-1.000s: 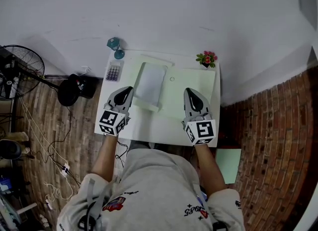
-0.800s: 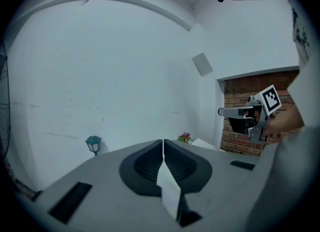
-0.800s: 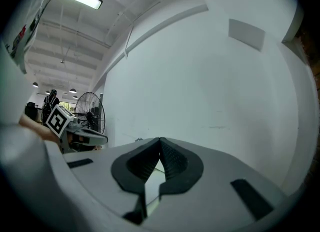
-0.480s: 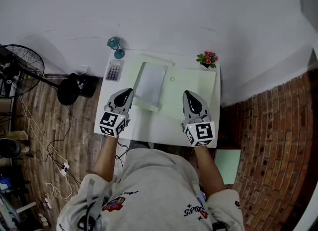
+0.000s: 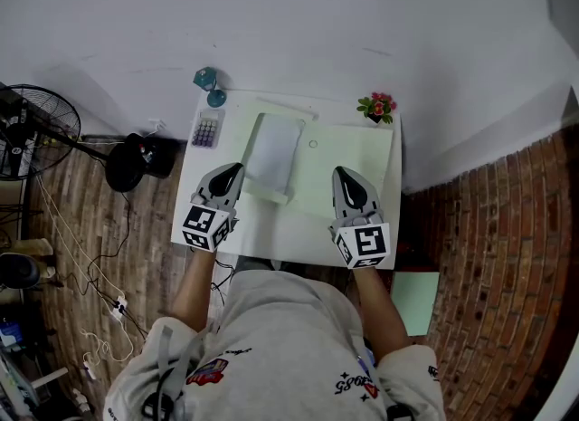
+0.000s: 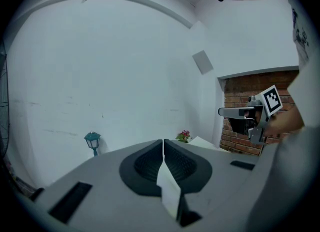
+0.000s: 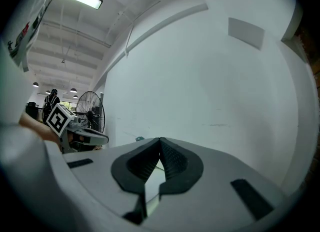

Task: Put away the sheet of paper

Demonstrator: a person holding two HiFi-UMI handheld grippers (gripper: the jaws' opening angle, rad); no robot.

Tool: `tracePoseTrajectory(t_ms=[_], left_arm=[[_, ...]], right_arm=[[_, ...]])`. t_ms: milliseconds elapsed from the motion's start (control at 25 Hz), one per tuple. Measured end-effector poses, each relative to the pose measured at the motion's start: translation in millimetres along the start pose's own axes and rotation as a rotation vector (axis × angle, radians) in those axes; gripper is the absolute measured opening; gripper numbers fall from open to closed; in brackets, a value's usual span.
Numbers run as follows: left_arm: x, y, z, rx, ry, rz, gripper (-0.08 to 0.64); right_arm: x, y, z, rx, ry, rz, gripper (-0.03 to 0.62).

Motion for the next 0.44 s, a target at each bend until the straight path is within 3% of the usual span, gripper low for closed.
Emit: tracePoseTrajectory(t_ms=[440], left_arm=[[2.4,-5.3,-5.1,-0.007,-0.007,0.003,0.028]], right_arm=[[-5.7,-2.7,-1.0,0.004,0.003,0.007,-0.006]])
Point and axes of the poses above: the fingertips, and each gripper's own axes: y forward along the fingers, x to its right, z out of its top, the point moved 4 cm from there along -y, backward along the fingers, and after that the axes turned 1 degree about -y, right-handed, at the moved point
